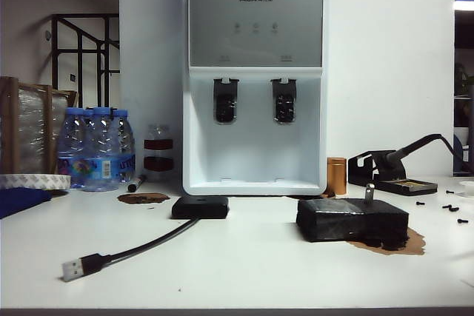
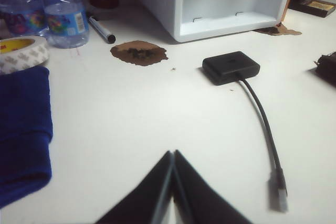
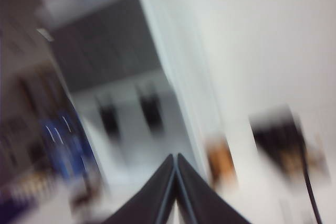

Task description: Take the USB flash drive out of the black sponge and insert it into the slot on top of the black USB adpator box.

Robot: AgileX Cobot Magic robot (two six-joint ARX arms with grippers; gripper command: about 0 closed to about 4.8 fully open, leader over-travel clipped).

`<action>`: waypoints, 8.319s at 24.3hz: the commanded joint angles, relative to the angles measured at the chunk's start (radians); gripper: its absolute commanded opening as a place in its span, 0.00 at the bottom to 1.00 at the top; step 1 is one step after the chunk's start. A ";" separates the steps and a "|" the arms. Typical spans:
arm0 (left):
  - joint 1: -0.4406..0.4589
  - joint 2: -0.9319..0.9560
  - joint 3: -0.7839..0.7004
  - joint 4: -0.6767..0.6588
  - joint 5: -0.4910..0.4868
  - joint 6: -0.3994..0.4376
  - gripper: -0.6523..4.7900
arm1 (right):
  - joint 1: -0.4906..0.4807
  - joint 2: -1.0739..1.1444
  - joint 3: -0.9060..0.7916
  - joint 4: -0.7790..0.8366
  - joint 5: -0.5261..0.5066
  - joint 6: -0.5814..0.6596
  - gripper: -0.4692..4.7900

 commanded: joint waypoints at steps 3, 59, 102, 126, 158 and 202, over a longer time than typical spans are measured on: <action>-0.001 0.001 0.010 0.163 0.132 0.002 0.11 | 0.000 0.007 0.189 0.080 0.084 -0.072 0.09; -0.312 1.529 0.900 0.409 0.711 0.422 0.11 | 0.822 1.129 0.072 0.890 0.856 -0.209 0.50; -0.539 2.052 1.226 0.460 0.449 0.380 0.11 | 0.544 1.898 0.253 1.177 0.640 -0.155 0.36; -0.540 2.052 1.225 0.422 0.432 0.419 0.11 | 0.542 1.748 0.256 1.203 0.704 -0.237 0.08; -0.201 1.471 1.224 -0.074 0.426 0.278 0.11 | 0.397 1.266 0.264 0.975 -0.283 -0.132 0.08; 0.351 1.441 1.182 -1.045 0.696 1.480 0.11 | 0.399 1.300 0.698 0.507 -0.769 -0.152 0.08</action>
